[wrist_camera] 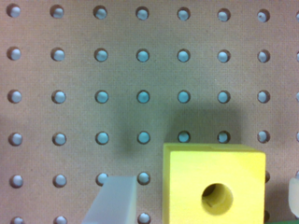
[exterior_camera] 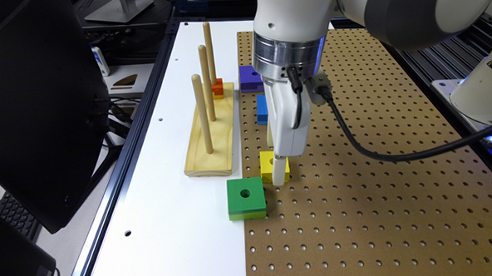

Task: Pick up yellow block.

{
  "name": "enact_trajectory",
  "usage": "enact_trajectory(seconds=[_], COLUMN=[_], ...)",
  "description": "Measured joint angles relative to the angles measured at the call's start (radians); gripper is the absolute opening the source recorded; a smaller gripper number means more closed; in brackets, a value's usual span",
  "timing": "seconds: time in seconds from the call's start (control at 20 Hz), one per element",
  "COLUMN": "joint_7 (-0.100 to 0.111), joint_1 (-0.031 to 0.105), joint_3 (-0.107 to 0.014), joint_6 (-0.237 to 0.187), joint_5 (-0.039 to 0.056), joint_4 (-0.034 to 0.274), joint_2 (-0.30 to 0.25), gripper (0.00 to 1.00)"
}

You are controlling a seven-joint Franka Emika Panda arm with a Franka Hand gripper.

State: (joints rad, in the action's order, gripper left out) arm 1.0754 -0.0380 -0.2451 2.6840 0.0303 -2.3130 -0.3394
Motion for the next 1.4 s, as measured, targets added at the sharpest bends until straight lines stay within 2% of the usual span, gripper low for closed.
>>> enact_trajectory(seconds=[0.25, 0.5, 1.15, 1.2, 1.4], joint_7=[0.000, 0.000, 0.001, 0.001, 0.001], joint_1=[0.000, 0.000, -0.001, 0.000, 0.000], joint_3=[0.003, 0.006, 0.008, 0.008, 0.008], joint_6=[0.011, 0.021, 0.023, 0.023, 0.023], joint_5=[0.0024, 0.0110, 0.0181, 0.0181, 0.0181], joint_4=[0.003, 0.021, 0.031, 0.030, 0.030], joint_2=[-0.025, -0.055, -0.074, -0.074, -0.074], gripper=[1.00, 1.00, 1.00, 0.00, 0.00])
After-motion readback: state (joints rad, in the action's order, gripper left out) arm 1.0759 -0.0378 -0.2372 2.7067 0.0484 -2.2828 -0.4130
